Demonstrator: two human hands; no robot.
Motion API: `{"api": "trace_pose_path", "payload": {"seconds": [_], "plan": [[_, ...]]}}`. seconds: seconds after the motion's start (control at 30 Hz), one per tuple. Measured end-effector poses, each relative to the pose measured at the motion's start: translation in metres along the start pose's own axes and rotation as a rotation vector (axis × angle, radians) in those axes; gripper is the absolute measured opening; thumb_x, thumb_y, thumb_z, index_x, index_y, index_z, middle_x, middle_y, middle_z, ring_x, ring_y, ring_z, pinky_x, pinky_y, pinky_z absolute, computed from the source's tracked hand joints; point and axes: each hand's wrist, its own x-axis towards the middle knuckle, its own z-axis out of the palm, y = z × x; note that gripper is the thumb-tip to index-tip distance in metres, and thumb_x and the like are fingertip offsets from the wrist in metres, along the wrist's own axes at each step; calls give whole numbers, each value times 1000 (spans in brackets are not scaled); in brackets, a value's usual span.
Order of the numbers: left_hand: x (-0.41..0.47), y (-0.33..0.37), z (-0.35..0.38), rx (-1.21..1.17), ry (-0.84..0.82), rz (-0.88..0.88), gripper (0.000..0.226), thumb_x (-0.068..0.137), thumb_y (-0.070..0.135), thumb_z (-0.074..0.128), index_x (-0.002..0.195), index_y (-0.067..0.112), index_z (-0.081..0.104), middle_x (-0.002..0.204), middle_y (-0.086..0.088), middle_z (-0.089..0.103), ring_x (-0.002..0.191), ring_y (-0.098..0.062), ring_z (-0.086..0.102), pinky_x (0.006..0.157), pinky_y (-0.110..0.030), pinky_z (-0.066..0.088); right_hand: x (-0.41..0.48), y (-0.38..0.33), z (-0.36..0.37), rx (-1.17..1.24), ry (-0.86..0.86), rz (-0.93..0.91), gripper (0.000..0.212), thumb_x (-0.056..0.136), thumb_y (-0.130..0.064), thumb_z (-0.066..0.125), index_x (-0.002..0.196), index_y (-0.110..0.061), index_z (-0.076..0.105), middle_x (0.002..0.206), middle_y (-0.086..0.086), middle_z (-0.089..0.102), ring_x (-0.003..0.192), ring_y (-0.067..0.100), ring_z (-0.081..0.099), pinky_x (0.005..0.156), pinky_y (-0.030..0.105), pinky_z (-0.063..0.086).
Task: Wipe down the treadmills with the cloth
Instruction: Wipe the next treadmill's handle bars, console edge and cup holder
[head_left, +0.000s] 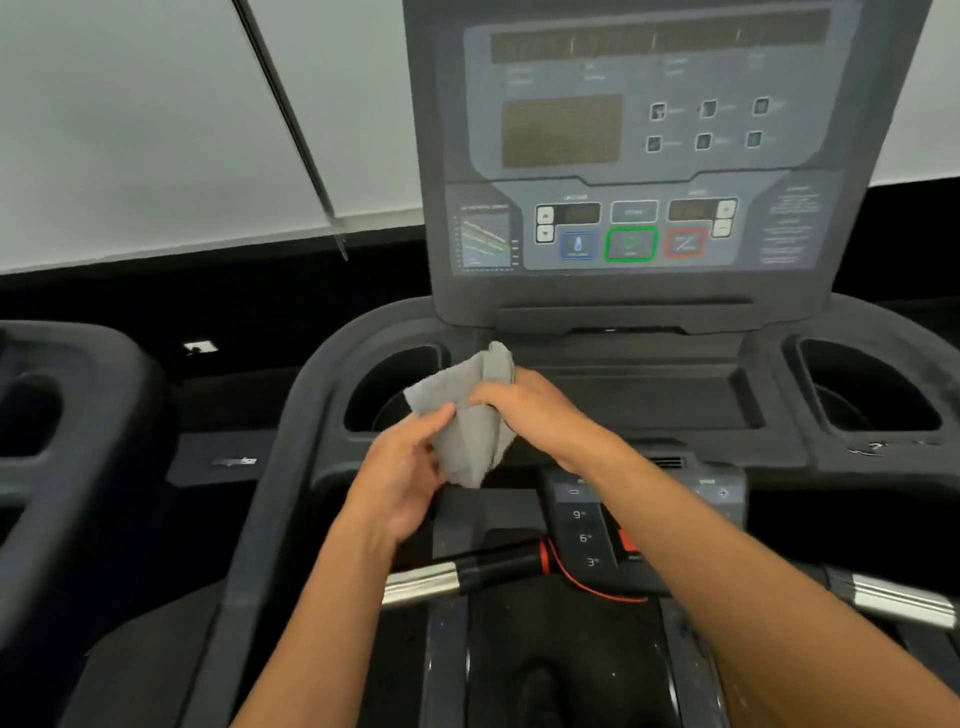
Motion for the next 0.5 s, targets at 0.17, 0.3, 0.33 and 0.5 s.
{"api": "trace_pose_path", "payload": {"seconds": [0.17,0.3,0.33,0.5], "plan": [[42,53,-75,398,414,204,17,97,25,71,113,21,70,111,-5,76,105,-27,73,89,-47,61,20,2,1,-176,37,-7,56,92,-46,66,145,-34,52,141,-15,57,129,6,54,109,37,47],[98,62,-93,1154,457,250,9,96,22,68,92,19,61,85,4,62,78,-20,59,63,-29,46,37,16,-5,-279,100,-38,46,94,-41,66,138,-32,60,135,-14,62,126,7,57,107,35,46],[113,57,-90,1339,377,190,5,95,16,67,90,17,65,87,1,66,80,-22,62,66,-32,50,40,18,-6,-312,94,-47,42,94,-40,66,135,-33,62,133,-15,64,125,7,58,107,34,47],[162,24,-62,1943,201,136,23,94,4,57,114,5,69,118,-18,68,112,-40,66,93,-47,55,50,29,-8,-353,58,-69,26,95,-34,66,120,-33,73,124,-19,69,120,3,60,105,30,48]]}}
